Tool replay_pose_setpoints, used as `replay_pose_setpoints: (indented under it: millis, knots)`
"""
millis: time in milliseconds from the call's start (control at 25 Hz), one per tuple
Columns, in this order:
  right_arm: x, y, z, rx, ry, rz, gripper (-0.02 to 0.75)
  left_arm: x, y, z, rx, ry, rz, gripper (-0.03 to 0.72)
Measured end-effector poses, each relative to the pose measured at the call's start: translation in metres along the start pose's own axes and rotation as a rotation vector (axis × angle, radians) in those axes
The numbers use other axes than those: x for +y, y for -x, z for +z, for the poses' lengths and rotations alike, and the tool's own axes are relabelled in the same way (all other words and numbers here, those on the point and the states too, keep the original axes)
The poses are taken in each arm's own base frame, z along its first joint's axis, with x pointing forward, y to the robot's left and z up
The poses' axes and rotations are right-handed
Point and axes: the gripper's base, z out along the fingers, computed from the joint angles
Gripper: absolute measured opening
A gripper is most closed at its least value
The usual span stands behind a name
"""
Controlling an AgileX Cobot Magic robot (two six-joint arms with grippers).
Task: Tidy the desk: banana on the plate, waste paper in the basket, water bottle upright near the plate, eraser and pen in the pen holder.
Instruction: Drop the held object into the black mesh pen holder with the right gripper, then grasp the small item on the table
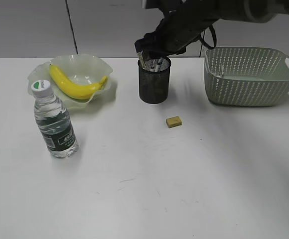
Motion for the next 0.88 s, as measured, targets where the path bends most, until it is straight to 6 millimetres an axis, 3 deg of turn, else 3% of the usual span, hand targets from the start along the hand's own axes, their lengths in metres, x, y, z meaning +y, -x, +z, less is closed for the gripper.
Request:
replay_pose_setpoints:
  millis: [160,440,720,880]
  knots:
    - [0.004,0.014,-0.031,0.001,0.011,-0.006,0.437,0.0,0.0,0.0,0.0,0.0,0.0,0.309]
    - [0.011,0.025,-0.124,0.183,-0.007,-0.08,0.437,0.0,0.0,0.0,0.0,0.0,0.0,0.309]
    - [0.011,0.018,-0.21,0.292,-0.064,-0.142,0.437,0.0,0.0,0.0,0.0,0.0,0.0,0.309]
    - [0.012,-0.003,-0.26,0.266,-0.073,-0.152,0.437,0.0,0.0,0.0,0.0,0.0,0.0,0.309]
